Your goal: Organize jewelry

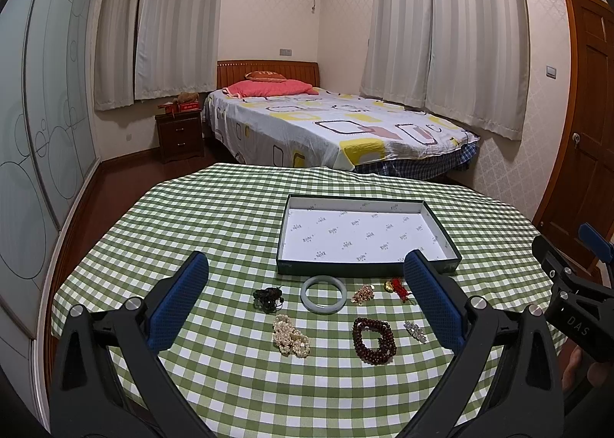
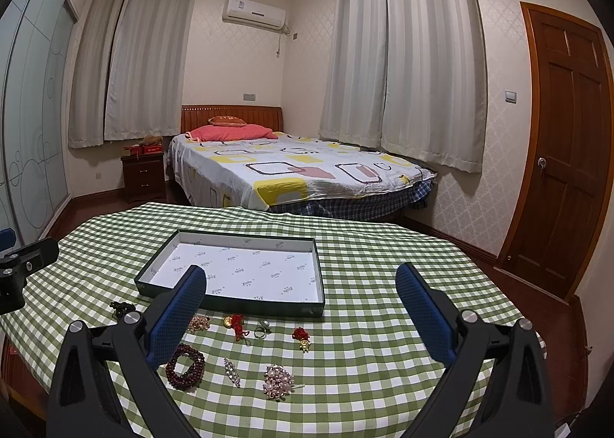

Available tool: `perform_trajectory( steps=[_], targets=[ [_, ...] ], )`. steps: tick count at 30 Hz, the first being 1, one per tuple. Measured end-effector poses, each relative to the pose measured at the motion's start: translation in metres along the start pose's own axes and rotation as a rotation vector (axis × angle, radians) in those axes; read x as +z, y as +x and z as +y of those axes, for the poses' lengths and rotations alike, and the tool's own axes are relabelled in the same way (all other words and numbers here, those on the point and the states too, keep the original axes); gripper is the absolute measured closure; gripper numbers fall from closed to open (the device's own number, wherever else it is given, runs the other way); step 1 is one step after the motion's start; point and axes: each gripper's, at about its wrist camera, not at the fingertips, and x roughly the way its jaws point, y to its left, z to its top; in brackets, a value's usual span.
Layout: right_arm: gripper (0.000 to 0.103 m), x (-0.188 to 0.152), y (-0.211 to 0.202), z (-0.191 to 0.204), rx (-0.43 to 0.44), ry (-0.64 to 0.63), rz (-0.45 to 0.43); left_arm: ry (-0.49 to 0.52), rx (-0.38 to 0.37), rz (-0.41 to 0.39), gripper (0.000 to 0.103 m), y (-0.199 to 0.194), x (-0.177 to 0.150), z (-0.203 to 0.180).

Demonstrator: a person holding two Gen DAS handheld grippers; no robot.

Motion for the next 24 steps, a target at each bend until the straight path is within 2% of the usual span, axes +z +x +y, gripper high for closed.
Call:
perform_trajectory(
  steps=[7, 12, 20, 24],
  targets=[
    [0.007, -0.001, 0.000, 0.000, 0.001, 0.000, -0.002, 0.000, -0.001, -0.005, 0.004, 0.003, -0.001, 0.001],
    [0.007, -0.007, 0.004, -0.002, 0.041, 0.011, -0.029, -0.003, -0.022, -0.004, 0.004, 0.013, -0.008, 0.004],
    [0.007, -0.042, 0.037, -0.005, 0.100, -0.007, 0.006, -0.019, -0.043, 0.090, 0.004, 0.057, -0.038, 0.015],
    [0.007, -0.060, 0.055, -0.005, 0.107, -0.020, 0.057, -0.024, -0.007, 0.151, 0.004, 0.083, -0.056, 0.024]
  ],
)
